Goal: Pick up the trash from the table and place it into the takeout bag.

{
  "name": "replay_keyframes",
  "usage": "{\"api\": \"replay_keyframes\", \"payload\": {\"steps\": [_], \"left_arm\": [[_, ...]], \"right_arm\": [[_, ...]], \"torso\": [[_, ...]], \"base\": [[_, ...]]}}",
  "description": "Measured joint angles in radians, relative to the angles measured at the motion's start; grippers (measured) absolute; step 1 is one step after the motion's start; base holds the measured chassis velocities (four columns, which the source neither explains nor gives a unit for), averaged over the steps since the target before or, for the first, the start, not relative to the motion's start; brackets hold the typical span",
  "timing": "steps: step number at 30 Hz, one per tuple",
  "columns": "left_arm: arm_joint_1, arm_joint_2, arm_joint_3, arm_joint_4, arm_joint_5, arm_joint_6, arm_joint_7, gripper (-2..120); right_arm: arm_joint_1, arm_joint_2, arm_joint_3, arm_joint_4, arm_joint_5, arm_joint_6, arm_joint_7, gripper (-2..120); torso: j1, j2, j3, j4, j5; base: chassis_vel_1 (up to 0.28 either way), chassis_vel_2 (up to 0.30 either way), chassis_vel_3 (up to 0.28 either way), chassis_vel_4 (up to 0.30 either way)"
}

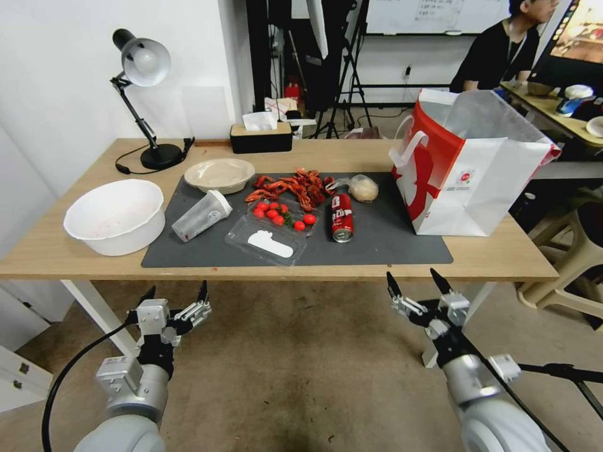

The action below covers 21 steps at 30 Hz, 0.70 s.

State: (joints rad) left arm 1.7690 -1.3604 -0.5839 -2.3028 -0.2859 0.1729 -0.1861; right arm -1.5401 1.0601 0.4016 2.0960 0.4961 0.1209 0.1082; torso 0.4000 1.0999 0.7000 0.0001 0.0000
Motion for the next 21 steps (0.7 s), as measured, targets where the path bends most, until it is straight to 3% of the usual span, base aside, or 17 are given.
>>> {"api": "replay_keyframes", "payload": {"steps": [12, 14, 21], "left_arm": [[0.004, -0.006, 0.0, 0.0, 0.0, -0.001, -0.006, 100], [0.008, -0.008, -0.001, 0.0, 0.001, -0.002, -0.007, 100], [0.008, -0.013, -0.002, 0.0, 0.002, -0.002, -0.009, 100]], "right_arm": [[0.281, 0.0, -0.156, -0.064, 0.055, -0.18, 0.096, 100], [0.37, 0.012, -0.213, -0.1, 0.065, -0.239, 0.132, 100], [0.484, 0.047, -0.295, -0.156, 0.057, -0.312, 0.205, 100]], "torso": [[0.0, 0.0, 0.0, 0.0, -0.0001], [0.0, 0.0, 0.0, 0.0, 0.0], [0.0, 0.0, 0.0, 0.0, -0.0001]], "base": [[0.0, 0.0, 0.0, 0.0], [0.0, 0.0, 0.0, 0.0], [0.0, 0.0, 0.0, 0.0]]}}
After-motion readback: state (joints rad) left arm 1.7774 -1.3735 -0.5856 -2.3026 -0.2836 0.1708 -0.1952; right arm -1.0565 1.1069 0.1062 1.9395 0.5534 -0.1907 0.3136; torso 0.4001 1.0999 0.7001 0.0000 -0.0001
